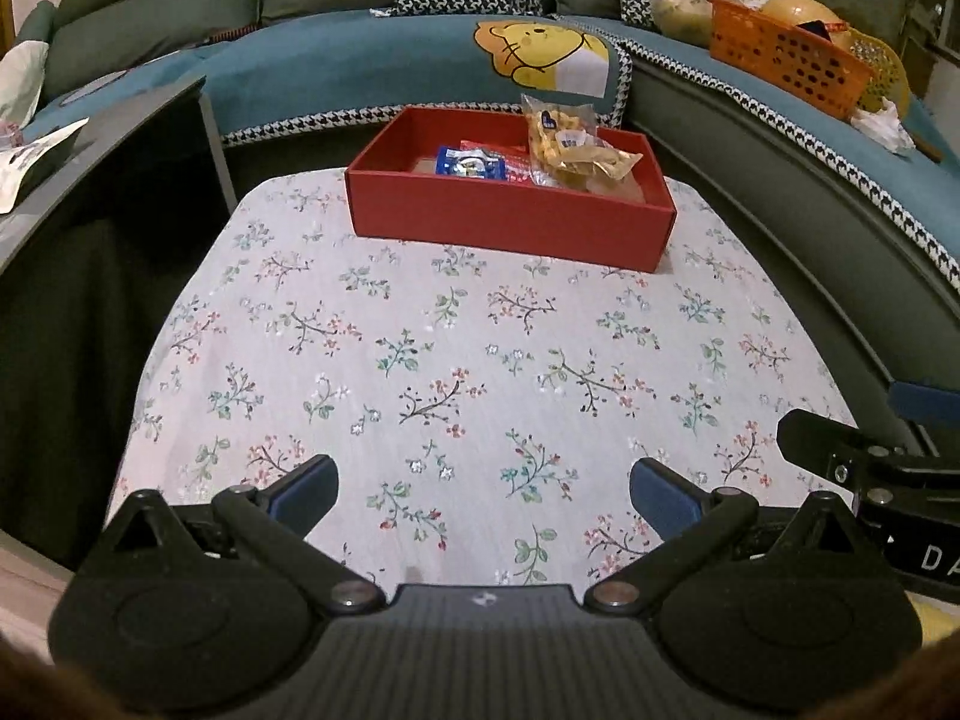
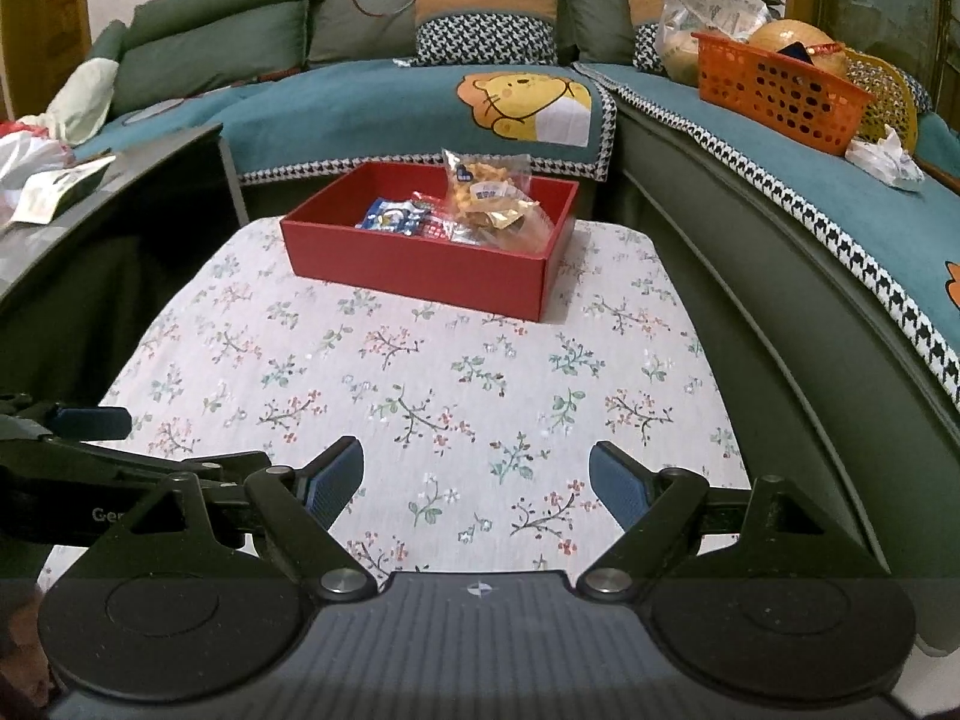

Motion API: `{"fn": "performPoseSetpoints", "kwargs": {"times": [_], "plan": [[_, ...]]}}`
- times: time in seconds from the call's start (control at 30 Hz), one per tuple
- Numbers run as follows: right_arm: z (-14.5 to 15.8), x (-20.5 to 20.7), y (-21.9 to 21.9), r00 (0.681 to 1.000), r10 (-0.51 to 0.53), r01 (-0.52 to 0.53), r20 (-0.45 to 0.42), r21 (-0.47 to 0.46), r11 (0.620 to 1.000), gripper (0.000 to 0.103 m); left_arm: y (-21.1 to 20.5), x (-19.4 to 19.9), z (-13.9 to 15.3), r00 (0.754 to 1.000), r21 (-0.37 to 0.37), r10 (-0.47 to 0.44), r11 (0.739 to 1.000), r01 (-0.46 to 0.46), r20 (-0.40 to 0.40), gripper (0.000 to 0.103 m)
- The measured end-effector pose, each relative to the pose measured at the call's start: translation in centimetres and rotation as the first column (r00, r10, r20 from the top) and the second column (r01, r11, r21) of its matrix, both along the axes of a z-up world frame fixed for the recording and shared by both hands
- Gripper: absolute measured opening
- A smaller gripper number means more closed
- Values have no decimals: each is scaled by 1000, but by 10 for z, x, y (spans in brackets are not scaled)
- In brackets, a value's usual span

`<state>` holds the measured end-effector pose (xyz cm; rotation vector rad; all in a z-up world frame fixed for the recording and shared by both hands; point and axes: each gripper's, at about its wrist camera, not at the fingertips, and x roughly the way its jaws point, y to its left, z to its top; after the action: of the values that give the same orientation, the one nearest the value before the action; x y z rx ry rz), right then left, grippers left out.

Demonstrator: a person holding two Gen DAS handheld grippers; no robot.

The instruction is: Organize snacks

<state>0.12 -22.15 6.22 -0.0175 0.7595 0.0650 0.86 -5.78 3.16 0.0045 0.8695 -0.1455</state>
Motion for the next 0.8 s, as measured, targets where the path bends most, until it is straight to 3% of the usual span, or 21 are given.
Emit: {"fn": "performPoseSetpoints", "kwargs": {"times": [0.3, 0.53, 0.8], "plan": [[-23, -6, 13, 993, 20, -28, -117, -69, 997, 87, -5, -3, -33, 989, 68, 23, 998, -13, -146, 103], [-33, -11, 17, 984, 22, -35, -174, -72, 997, 87, -6, -12, -37, 988, 107, 51, 994, -36, -143, 103], [-35, -12, 17, 983, 21, -35, -181, -72, 997, 87, -8, -17, -33, 992, 142, 62, 989, -46, -111, 103]]}}
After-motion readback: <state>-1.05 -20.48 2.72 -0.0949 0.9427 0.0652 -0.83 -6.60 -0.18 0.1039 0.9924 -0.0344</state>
